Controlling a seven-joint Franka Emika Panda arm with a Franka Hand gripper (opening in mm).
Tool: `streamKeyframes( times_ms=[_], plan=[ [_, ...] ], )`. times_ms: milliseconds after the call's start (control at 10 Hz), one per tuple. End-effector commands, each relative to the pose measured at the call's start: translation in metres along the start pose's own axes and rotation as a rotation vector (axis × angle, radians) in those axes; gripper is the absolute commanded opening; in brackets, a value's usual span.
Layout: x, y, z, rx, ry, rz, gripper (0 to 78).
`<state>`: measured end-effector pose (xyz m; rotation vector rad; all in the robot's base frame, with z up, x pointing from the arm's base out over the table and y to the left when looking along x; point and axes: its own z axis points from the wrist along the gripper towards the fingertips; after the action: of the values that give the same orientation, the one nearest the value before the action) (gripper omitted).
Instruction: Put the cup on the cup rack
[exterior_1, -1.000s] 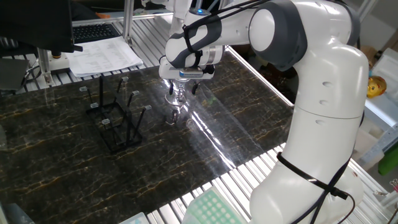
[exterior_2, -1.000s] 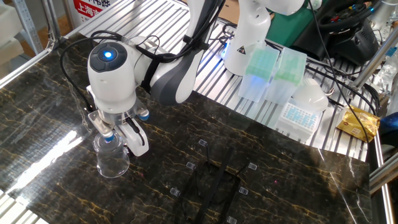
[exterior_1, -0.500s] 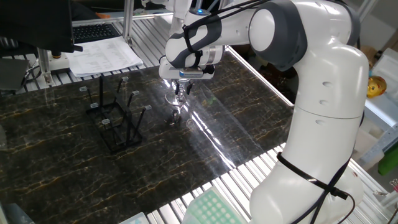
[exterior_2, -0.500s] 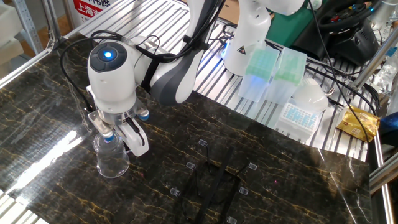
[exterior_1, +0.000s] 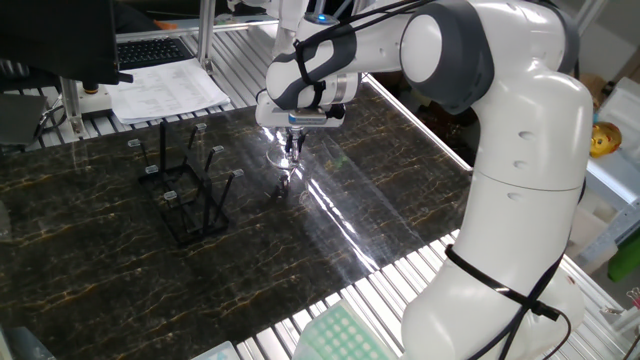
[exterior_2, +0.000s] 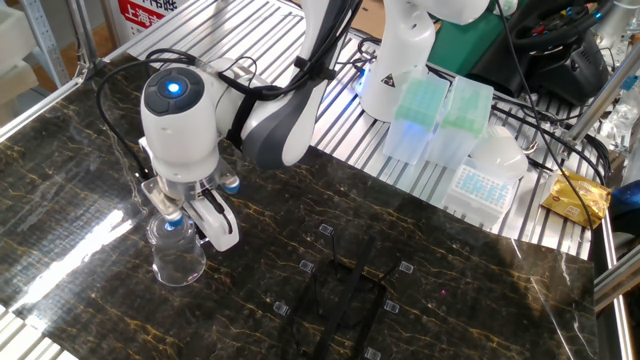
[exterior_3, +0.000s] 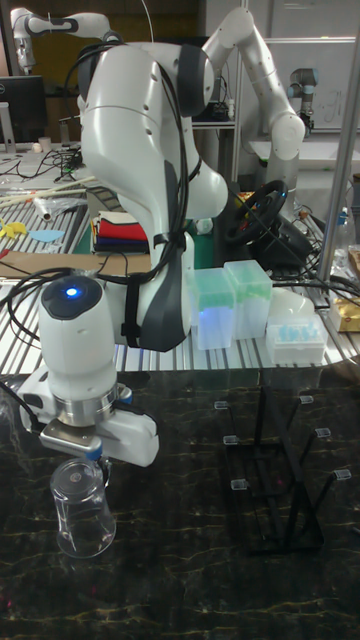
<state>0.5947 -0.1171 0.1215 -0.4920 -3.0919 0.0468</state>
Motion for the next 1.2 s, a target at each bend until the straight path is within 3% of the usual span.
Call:
streamKeyframes(
  times_ms=[100,200,300,600,900,1200],
  plan=[
    [0.001,0.000,0.000,0.000,-0.003,0.004,1.1],
    [0.001,0.000,0.000,0.000,-0.003,0.004,1.1],
    [0.005,0.002,-0.011,-0.002,-0.032,-0.008,1.1],
    [0.009,0.003,-0.027,0.002,-0.046,-0.004,1.1],
    [0.013,0.006,-0.054,0.002,-0.047,0.025,1.1],
    [0.029,0.024,-0.096,-0.014,-0.054,0.035,1.1]
  ],
)
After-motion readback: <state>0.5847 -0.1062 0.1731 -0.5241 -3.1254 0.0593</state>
